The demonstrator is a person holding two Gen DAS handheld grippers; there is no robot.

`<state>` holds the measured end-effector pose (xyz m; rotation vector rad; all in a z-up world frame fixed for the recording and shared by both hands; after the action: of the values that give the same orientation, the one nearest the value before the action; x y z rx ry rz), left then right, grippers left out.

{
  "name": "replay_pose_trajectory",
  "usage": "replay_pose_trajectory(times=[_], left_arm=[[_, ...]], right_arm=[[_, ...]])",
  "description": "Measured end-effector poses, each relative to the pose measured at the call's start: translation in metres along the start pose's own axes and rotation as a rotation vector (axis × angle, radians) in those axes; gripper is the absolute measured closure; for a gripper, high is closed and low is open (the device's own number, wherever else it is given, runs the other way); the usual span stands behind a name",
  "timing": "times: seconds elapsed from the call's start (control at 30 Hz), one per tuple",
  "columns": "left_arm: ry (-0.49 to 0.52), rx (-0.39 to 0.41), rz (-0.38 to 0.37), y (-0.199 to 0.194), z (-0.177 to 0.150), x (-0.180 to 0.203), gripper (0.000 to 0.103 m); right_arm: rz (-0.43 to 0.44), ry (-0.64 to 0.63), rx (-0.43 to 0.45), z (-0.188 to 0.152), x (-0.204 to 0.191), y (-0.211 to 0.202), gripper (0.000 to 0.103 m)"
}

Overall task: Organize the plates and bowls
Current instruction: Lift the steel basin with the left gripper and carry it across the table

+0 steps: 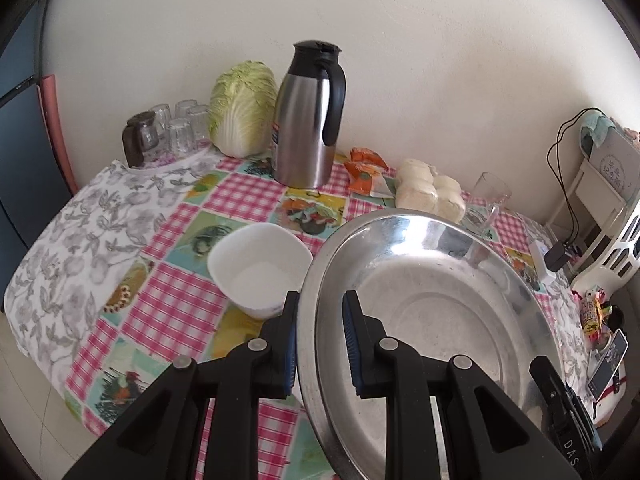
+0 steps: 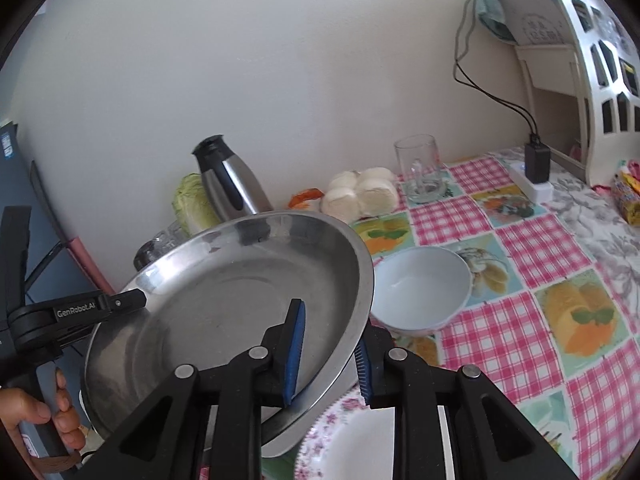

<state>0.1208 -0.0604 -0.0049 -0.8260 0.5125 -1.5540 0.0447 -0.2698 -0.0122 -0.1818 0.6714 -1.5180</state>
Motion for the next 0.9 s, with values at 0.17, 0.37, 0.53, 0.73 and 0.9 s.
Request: replay_pose_trajectory(times=[0.17, 0.37, 0.53, 0.73, 0.9], left_arm=[[-0.043, -0.042, 0.001, 0.018, -0.013, 0.002, 0.081], [-0.065, -0.082, 0.016, 0.037, -0.028, -0.006, 0.081], [-0.098, -0.127, 0.045, 0.052, -0.040, -0.021, 0.081], [-0.130, -0.153, 0.068, 0.060, -0.045, -0.037, 0.081], [-0.144, -0.183, 0.091, 0.072, -0.051, -0.045, 0.081]], right_arm=[[-0.046, 0.002, -0.032, -0.008, 0.016, 0.004, 0.078], [-0.050, 0.001, -0.079, -0.018, 0.021, 0.014, 0.078], [-0.061, -0.019, -0.129, -0.031, 0.018, 0.025, 0.078], [-0.064, -0.055, -0.185, -0.044, 0.008, 0.037, 0.078], [-0.064, -0.076, -0.213, -0.051, 0.005, 0.045, 0.078]])
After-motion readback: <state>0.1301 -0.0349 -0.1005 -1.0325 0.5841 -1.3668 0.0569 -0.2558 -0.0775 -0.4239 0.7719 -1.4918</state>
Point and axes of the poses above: each gripper's, at about its wrist camera, not at the fingertips, and y roughly the way its jaws point, x to its right, z to its top, the point moved 8 cm from there along y, roughly the way its jaws point, and after that the axes turned 6 degrees about -y, right-handed, at the moved point
